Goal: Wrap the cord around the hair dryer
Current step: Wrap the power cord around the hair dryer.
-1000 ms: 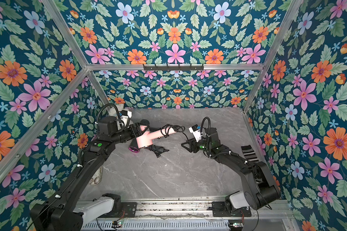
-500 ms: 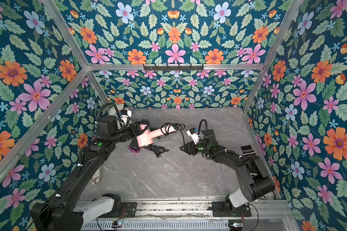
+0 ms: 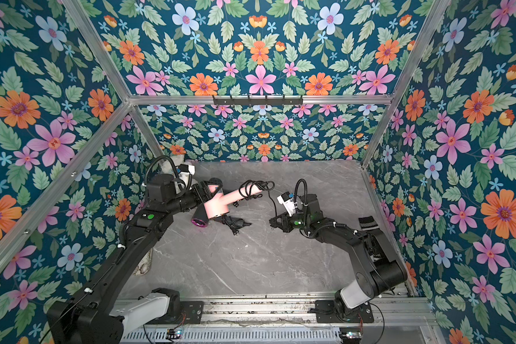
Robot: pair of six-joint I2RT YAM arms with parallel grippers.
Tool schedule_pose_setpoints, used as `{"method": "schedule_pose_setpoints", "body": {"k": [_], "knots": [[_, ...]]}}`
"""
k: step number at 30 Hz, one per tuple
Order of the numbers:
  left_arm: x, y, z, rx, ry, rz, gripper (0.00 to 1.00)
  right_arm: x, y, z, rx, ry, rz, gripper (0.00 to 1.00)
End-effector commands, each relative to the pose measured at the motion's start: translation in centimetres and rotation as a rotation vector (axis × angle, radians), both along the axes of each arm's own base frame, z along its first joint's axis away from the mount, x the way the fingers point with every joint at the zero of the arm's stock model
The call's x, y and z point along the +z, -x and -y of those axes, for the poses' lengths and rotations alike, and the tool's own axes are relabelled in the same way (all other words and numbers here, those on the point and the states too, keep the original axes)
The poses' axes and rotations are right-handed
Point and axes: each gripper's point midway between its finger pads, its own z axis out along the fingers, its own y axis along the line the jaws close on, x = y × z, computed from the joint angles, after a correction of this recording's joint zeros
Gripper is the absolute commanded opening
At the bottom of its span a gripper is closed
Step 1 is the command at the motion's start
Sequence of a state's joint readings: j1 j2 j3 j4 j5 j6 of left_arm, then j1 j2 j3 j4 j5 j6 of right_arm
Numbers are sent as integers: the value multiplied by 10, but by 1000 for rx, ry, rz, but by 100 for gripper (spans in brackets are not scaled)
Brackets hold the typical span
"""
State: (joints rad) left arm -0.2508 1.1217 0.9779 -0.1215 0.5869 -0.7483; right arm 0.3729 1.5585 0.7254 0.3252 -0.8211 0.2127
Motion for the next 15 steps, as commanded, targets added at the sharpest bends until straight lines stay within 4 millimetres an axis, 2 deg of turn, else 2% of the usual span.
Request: {"method": "schedule_pose_setpoints", "body": {"k": [1,5,7,8,9,10,11,13,15], "knots": [[32,-1,15,-54,215,65,0,-21,-4,4,-41,80,-82,0],[36,-3,21,-80,381,66,0,-47,0,2,-39,231,-149,0],[36,-7,19,-60,419,68,0,-53,5,1,-32,289,-159,0],[36,-9,19,-58,427,68,0,-67,8,1,-28,326,-189,0],[35,-11,20,-59,412,71,0,-70,10,2,-31,344,-191,0],[33,-14,19,-51,355,82,0,-69,10,3,-38,355,-186,0],[22,-17,16,-21,239,71,0,-68,9,5,-47,362,-178,0],[0,-23,4,49,-18,53,0,-48,4,8,-67,367,-124,0],[-16,-21,-4,53,-158,25,0,-31,-4,12,-88,391,-75,0]]}}
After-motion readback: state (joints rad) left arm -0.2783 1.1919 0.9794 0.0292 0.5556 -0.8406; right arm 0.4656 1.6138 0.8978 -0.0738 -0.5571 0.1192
